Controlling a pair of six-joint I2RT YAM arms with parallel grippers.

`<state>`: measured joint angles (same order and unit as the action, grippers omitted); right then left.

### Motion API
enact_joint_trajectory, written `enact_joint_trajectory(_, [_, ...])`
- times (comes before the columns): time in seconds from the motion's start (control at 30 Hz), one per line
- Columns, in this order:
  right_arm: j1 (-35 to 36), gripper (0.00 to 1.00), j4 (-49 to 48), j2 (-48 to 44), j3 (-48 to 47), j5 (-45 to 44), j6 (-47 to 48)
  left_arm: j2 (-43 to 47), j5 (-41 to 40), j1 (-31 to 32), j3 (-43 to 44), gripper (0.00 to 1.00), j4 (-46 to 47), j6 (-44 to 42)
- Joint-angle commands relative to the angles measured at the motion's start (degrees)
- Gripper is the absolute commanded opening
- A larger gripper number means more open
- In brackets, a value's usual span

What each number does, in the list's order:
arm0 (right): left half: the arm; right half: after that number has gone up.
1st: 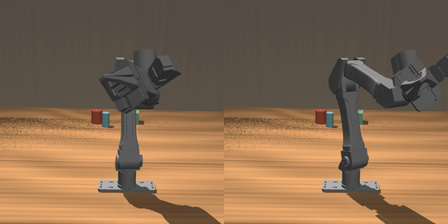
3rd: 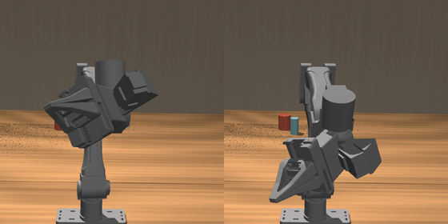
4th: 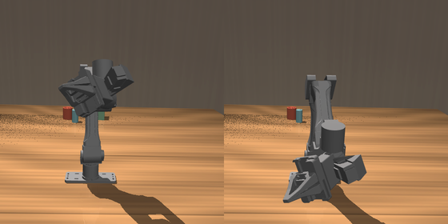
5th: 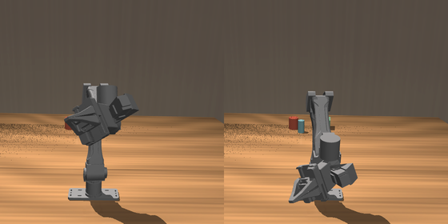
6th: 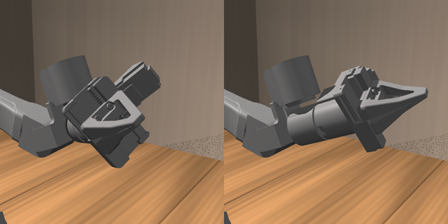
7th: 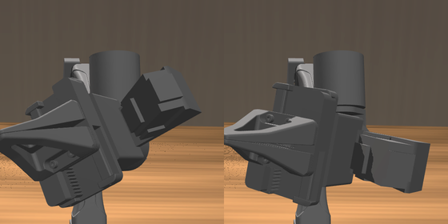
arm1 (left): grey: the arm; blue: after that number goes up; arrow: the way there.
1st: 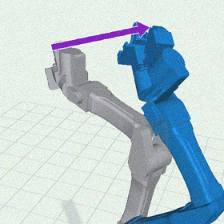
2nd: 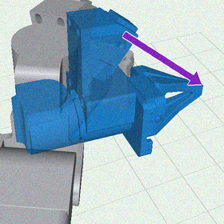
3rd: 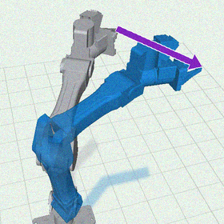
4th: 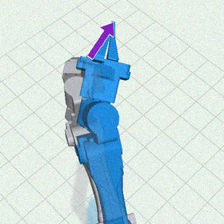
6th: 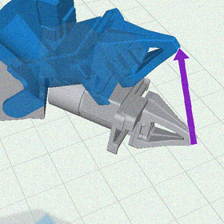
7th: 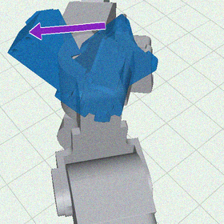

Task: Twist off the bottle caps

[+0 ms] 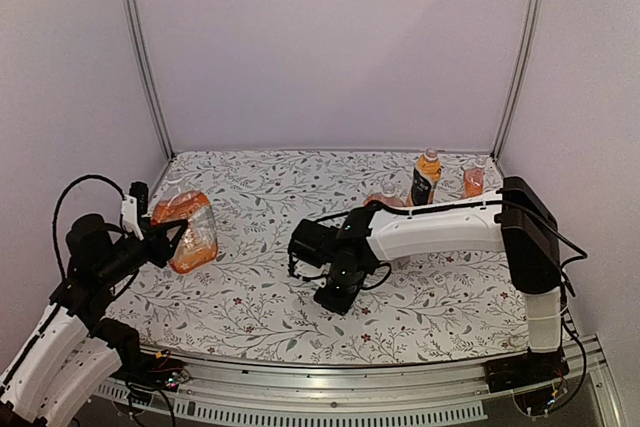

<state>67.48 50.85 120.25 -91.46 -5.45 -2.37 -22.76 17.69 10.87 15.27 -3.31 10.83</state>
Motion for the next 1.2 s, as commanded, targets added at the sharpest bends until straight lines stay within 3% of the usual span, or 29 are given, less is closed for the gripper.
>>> enact_joint_trajectory(0.0, [0.2, 0.32, 0.8, 2.2, -3.1, 2.1, -1.3, 1.0, 5.4, -1.5, -1.3, 0.33, 2.3, 1.5])
enact_joint_trajectory(0.17, [0.2, 0.61, 4.2, 3.4, -7.4, 4.0, -1.0, 2.5, 8.5, -2.4, -1.7, 0.34, 5.2, 2.3])
enact_joint_trajectory(0.23, [0.2, 0.67, 4.7, 2.6, -9.2, 4.6, -0.7, 3.3, 10.9, -2.7, -1.9, 0.34, 5.5, 2.7])
enact_joint_trajectory(0.3, [0.2, 0.69, 4.7, 0.8, -11.1, 4.8, 0.0, 4.0, 13.9, -3.3, -2.0, 0.35, 5.9, 3.7])
enact_joint_trajectory(0.43, [0.1, 0.70, 1.7, -4.8, -16.3, 14.0, 3.8, 4.6, 22.3, -3.5, -2.5, 0.39, 8.1, 6.6])
enact_joint_trajectory(0.53, [0.2, 0.80, -8.4, -8.9, -18.6, 24.4, 6.7, 5.3, 29.4, -3.5, -2.7, 0.44, 9.6, 9.4])
enact_joint_trajectory(0.63, [0.2, 0.85, -21.3, -10.7, -20.4, 26.8, 5.2, 5.8, 32.5, -3.8, -2.6, 0.45, 9.8, 10.5])
enact_joint_trajectory(0.73, [0.2, 0.86, -25.3, -7.7, -26.3, 25.9, 4.1, 6.3, 34.0, -4.0, -2.6, 0.44, 10.0, 11.0])
enact_joint_trajectory(0.87, [0.1, 0.87, -24.1, -0.4, -34.7, 26.9, 2.7, 6.6, 33.3, -4.0, -2.6, 0.29, 9.9, 10.8])
enact_joint_trajectory(1.17, [0.2, 0.89, -24.9, 8.3, -43.1, 32.0, 0.1, 7.1, 36.8, -4.0, -2.8, 0.29, 11.4, 12.5])
